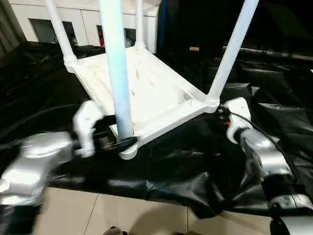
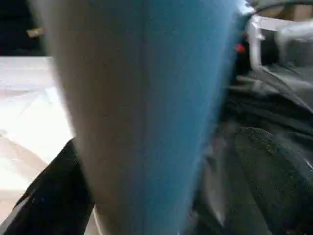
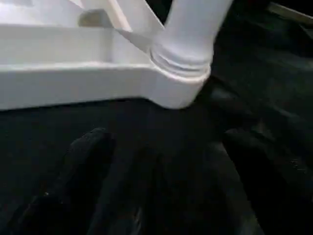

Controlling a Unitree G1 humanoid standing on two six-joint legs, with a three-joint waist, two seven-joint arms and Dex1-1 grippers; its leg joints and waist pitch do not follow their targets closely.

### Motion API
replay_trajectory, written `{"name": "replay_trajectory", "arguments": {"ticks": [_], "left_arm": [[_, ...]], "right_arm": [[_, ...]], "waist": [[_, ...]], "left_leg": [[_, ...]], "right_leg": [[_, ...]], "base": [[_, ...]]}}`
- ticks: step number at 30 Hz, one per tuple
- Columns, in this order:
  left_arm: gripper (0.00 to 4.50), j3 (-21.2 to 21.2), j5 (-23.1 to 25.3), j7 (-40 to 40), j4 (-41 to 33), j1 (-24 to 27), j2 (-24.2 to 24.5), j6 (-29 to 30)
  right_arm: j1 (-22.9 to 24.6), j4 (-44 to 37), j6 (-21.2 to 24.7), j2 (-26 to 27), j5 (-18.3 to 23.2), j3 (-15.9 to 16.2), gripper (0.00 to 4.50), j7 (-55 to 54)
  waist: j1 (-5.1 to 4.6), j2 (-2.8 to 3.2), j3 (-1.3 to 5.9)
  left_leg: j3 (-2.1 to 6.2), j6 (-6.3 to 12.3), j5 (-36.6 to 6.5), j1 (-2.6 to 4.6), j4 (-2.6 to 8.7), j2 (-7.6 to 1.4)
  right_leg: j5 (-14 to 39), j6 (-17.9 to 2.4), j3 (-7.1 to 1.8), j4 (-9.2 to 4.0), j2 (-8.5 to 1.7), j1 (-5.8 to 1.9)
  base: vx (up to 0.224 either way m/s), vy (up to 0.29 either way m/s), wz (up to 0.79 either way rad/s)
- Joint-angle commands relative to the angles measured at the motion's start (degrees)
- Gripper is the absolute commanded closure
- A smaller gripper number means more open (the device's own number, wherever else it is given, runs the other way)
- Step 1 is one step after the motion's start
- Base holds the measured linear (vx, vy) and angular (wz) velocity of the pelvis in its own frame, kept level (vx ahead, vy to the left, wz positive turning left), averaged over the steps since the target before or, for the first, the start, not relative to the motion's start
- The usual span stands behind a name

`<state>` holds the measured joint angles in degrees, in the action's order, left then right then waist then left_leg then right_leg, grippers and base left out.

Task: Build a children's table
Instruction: Rotate table base

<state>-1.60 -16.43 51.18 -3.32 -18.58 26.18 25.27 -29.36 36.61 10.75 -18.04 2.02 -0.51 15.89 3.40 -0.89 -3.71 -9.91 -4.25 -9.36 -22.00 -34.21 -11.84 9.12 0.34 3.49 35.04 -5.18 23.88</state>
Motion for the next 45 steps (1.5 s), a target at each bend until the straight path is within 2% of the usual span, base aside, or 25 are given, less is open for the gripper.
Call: {"name": "replay_trajectory", "arguments": {"ticks": [1, 3, 7, 8, 9, 10, 11, 13, 15, 18, 21, 23, 27, 28, 29, 30, 33, 34, 36, 39, 40, 41, 42, 43, 45], "left_arm": [[0.03, -2.0, 1.9, -1.0, 1.6, -1.8, -1.0, -1.6], [0.03, -3.6, 1.1, -0.6, 1.9, -3.9, -3.3, -1.0], [0.03, -7.2, -1.6, 0.6, 0.9, -7.8, -8.9, 0.7], [0.03, -9.0, -2.2, 1.0, 0.9, -9.2, -11.2, 0.9], [0.03, -9.0, -2.2, 1.0, 0.9, -9.2, -11.2, 0.9], [0.03, -10.8, -2.2, 1.3, 1.5, -10.5, -13.2, 0.5], [0.03, -12.3, -2.1, 1.7, 2.4, -11.7, -15.0, 0.1], [0.03, -14.2, -1.3, 2.1, 4.0, -13.1, -17.1, -1.0], [0.03, -15.2, -0.8, 2.1, 5.3, -14.0, -19.1, -1.6], [0.03, -16.8, -0.2, 1.7, 7.2, -15.1, -21.7, -2.2], [0.03, -17.5, 0.4, 1.3, 8.6, -15.7, -22.7, -2.9], [0.03, -17.9, 1.9, 0.0, 11.1, -16.7, -23.5, -4.0], [0.03, -17.7, 4.8, -2.6, 15.4, -18.3, -23.9, -6.1], [0.03, -17.7, 5.6, -3.0, 16.6, -18.7, -23.7, -7.0], [0.03, -17.8, 6.2, -3.2, 17.3, -18.9, -23.6, -7.6], [0.03, -17.8, 6.7, -3.5, 18.0, -19.2, -23.6, -8.1], [0.03, -17.9, 8.1, -4.5, 20.3, -19.9, -23.5, -9.8], [0.03, -17.8, 9.1, -5.5, 22.1, -20.5, -23.4, -11.2], [0.03, -17.6, 10.1, -6.0, 23.9, -20.9, -22.7, -12.5], [0.03, -18.0, 10.7, -4.2, 24.1, -20.4, -20.7, -13.2], [0.03, -18.0, 9.6, -0.5, 23.0, -19.0, -18.9, -13.7], [0.03, -17.9, 8.8, 1.4, 22.4, -18.3, -18.1, -13.5], [0.03, -17.5, 7.1, 4.9, 21.2, -17.1, -16.5, -12.3], [0.03, -17.6, 7.0, 6.0, 21.1, -16.8, -15.7, -12.2], [0.03, -19.9, 9.3, 10.7, 22.7, -16.6, -11.0, -13.7]], "right_arm": [[-1.1, 1.3, 0.3, 1.1, -0.7, 1.3, 0.4, -0.3], [-2.1, 3.1, 0.2, 2.8, -0.1, 2.2, 0.4, 1.8], [-5.0, 7.9, -1.6, 5.5, -1.5, 4.3, 0.4, 4.1], [-6.4, 10.1, -2.3, 6.3, -2.3, 4.9, 0.4, 3.9], [-6.4, 10.1, -2.3, 6.3, -2.3, 4.9, 0.4, 3.9], [-7.8, 12.0, -3.0, 7.0, -2.8, 5.1, 0.4, 3.6], [-9.0, 13.5, -3.6, 7.7, -2.8, 5.0, 0.4, 3.4], [-10.5, 15.0, -4.4, 8.4, -2.6, 4.6, 0.4, 3.3], [-11.7, 16.4, -5.1, 8.9, -2.2, 4.4, 0.4, 4.1], [-12.5, 17.2, -6.2, 9.5, -1.6, 5.0, 0.4, 6.6], [-12.7, 17.7, -6.8, 9.7, -2.0, 5.4, 0.4, 6.7], [-13.0, 19.1, -7.8, 9.6, -2.8, 5.2, 0.4, 5.7], [-13.0, 20.2, -8.9, 9.1, -2.8, 4.1, 0.4, 5.9], [-12.7, 20.1, -9.3, 9.0, -2.6, 3.9, 0.4, 6.5], [-12.6, 20.1, -9.5, 8.9, -2.5, 3.8, 0.4, 6.9], [-12.6, 20.2, -9.8, 8.8, -2.6, 3.8, 0.4, 7.1], [-12.6, 20.6, -10.5, 8.4, -2.6, 3.5, 0.4, 6.9], [-12.8, 20.9, -11.1, 7.8, -2.7, 3.0, 0.4, 5.7], [-13.1, 21.3, -12.3, 6.8, -2.7, 2.1, 0.4, 4.2], [-13.2, 21.0, -13.9, 4.9, -2.0, 0.4, 0.4, 3.0], [-13.1, 20.3, -13.9, 3.3, -1.0, -1.2, 0.4, 3.3], [-13.0, 19.9, -13.8, 2.5, -0.5, -1.9, 0.4, 3.7], [-12.6, 18.8, -13.6, 0.9, 0.4, -2.9, 0.4, 5.2], [-12.3, 18.2, -13.5, 0.3, 0.6, -3.1, 0.4, 6.0], [-9.8, 14.7, -13.2, -2.8, 0.8, -2.4, 0.4, 11.3]], "waist": [[-0.03, 0.86, 3.89], [-0.14, 0.97, 4.01], [-0.1, 0.94, 4.13], [0.03, 0.38, 4.28], [0.07, 0.52, 4.31], [0.27, 0.6, 4.21], [0.16, 0.38, 4.39], [0.21, 0.23, 4.55], [0.22, 0.13, 4.78], [-0.1, 0.21, 4.99], [-0.42, 0.19, 5.0], [-0.64, 0.39, 4.86], [-0.8, 0.49, 4.63], [-0.82, 0.78, 4.59], [-0.95, 0.49, 4.51], [-0.92, 0.61, 4.57], [-0.86, 0.65, 4.58], [-0.92, 0.97, 4.58], [-0.81, 0.84, 4.64], [-0.67, 1.24, 4.69], [-0.48, 1.48, 4.72], [-0.35, 1.23, 4.73], [-0.14, 1.58, 4.81], [-0.16, 1.51, 4.85], [0.02, 2.15, 4.81]], "left_leg": [[0.18, -2.83, -24.1, 1.42, 4.45, -0.16], [0.3, -2.82, -23.6, 1.21, 4.48, -0.23], [0.17, -2.38, -22.5, 1.14, 4.44, -0.59], [0.07, -2.15, -21.6, 1.15, 4.34, -0.59], [0.07, -2.09, -20.9, 1.07, 4.37, -0.66], [-0.09, -2.01, -19.9, 1.11, 4.37, -0.7], [0.08, -1.93, -18.2, 0.59, 4.35, -0.57], [-0.18, -1.37, -16.5, 0.76, 4.13, -0.52], [-0.2, -0.66, -13.4, 0.37, 3.94, -0.48], [-0.32, 1.19, -9.4, 0.06, 3.58, -0.35], [-0.45, 2.3, -9.3, 0.24, 3.41, -0.36], [-0.5, 2.63, -10.8, 0.47, 3.46, -0.44], [-0.41, 1.6, -14.6, 0.73, 3.65, -0.53], [-0.36, 1.33, -15.5, 0.85, 3.69, -0.52], [-0.35, 1.18, -16.3, 0.73, 3.76, -0.46], [-0.29, 1.09, -16.8, 0.81, 3.74, -0.48], [-0.29, 1.11, -16.7, 0.85, 3.73, -0.5], [-0.26, 1.05, -16.8, 0.82, 3.75, -0.51], [-0.25, 1.24, -16.7, 0.78, 3.7, -0.38], [-0.18, 1.37, -16.4, 0.72, 3.71, -0.42], [-0.24, 1.56, -16.2, 0.89, 3.59, -0.34], [-0.28, 1.9, -15.6, 0.72, 3.58, -0.37], [-0.37, 2.11, -14.9, 0.75, 3.52, -0.36], [-0.4, 2.29, -14.5, 0.67, 3.45, -0.34], [-0.44, 2.7, -14.9, 0.81, 3.54, -0.37]], "right_leg": [[25.8, -6.9, -1.51, -5.44, -1.7, -1.89], [25.3, -7.1, -1.52, -5.32, -1.84, -2.06], [21.3, -9.8, -1.64, -4.91, -1.92, -2.09], [20.1, -10.3, -1.68, -4.69, -1.99, -2.16], [19.4, -10.8, -1.7, -4.52, -2.09, -2.3], [17.9, -11.1, -1.77, -4.54, -1.96, -2.32], [16.4, -11.3, -1.65, -4.03, -2.04, -2.94], [14.2, -11.6, -1.75, -4.0, -2.05, -2.83], [10.7, -12.2, -1.77, -3.59, -2.13, -3.38], [4.1, -14.3, -1.74, -2.89, -2.01, -3.87], [3.0, -15.3, -1.77, -2.99, -1.99, -3.89], [5.0, -15.7, -1.72, -3.34, -1.97, -3.74], [10.1, -14.8, -1.68, -3.87, -1.97, -3.62], [11.2, -14.5, -1.68, -3.96, -1.97, -3.55], [12.6, -14.0, -1.61, -4.18, -1.91, -3.6], [13.6, -13.6, -1.59, -4.35, -1.99, -3.54], [14.0, -13.6, -1.59, -4.37, -1.99, -3.39], [13.7, -13.7, -1.57, -4.4, -1.93, -3.39], [14.3, -13.4, -1.47, -4.45, -1.97, -3.4], [14.3, -13.4, -1.44, -4.36, -2.06, -3.45], [14.2, -13.5, -1.47, -4.39, -2.08, -3.35], [13.8, -13.8, -1.46, -4.35, -2.13, -3.53], [12.7, -14.1, -1.47, -4.19, -2.02, -3.56], [12.0, -14.4, -1.51, -4.06, -1.98, -3.6], [11.9, -14.2, -1.41, -4.13, -1.71, -3.46]], "base": [[0.0, 0.0, 0.0], [0.0, 0.0, 0.0], [0.0, 0.0, 0.0], [0.0, 0.0, 0.0], [0.0, 0.0, 0.0], [0.0, 0.0, 0.0], [0.0, 0.0, 0.0], [0.0, 0.0, 0.0], [0.0, 0.0, 0.0], [0.0, 0.0, 0.0], [0.0, 0.0, 0.0], [0.0, 0.0, 0.0], [0.0, 0.0, 0.0], [0.0, 0.0, 0.0], [0.0, 0.0, 0.0], [0.0, 0.0, 0.0], [0.0, 0.0, 0.0], [0.0, 0.0, 0.0], [0.0, 0.0, 0.0], [0.0, 0.0, 0.0], [0.0, 0.0, 0.0], [0.0, 0.0, 0.0], [0.0, 0.0, 0.0], [0.0, 0.0, 0.0], [0.0, 0.0, 0.0]]}}
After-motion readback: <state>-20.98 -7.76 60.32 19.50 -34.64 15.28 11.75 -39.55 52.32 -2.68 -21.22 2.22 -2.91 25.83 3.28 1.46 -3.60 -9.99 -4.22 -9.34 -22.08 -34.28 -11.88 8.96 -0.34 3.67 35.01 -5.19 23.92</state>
